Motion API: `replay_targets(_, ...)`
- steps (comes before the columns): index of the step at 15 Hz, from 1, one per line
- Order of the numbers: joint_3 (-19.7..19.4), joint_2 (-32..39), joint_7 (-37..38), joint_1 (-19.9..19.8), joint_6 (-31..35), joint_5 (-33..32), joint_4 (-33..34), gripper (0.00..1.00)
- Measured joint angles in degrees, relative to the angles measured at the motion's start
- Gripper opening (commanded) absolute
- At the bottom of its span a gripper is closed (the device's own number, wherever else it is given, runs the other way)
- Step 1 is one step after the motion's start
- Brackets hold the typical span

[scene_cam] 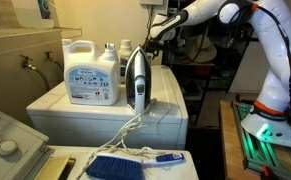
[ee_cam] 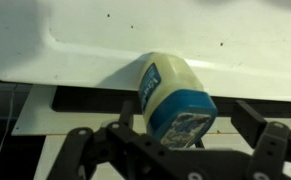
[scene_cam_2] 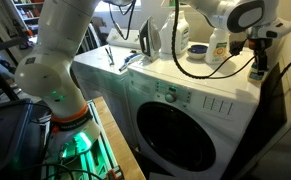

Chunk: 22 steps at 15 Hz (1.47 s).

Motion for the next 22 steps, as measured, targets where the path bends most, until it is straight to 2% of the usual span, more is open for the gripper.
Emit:
replay_targets(6,-0.06,1.52,0.34,-0.01,-0.12,0.05,0.04,0.27)
replay_targets(10,0.03,1.38,1.36,0.32,-1.40,0.09,0.31,0.27)
replay_targets(13,0.01,0.07,3.72,1.80,-5.55,-0.11,-0.18,0.27)
replay_targets(17,-0.48,-3.66,8.65,5.13,-9.33,-2.96,-5.08,0.27)
replay_targets(18,-0.69,-4.65,9.83,5.84,-9.33,-3.97,-6.57,0.44)
replay_targets(19,-0.83,-5.59,10.89,6.40,-9.33,-4.90,-7.96,0.77)
replay_targets(20,-0.92,-6.50,11.83,6.84,-9.33,-5.59,-9.28,0.77)
replay_targets(22,-0.88,-8.13,13.19,7.42,-9.33,-6.15,-11.52,0.91)
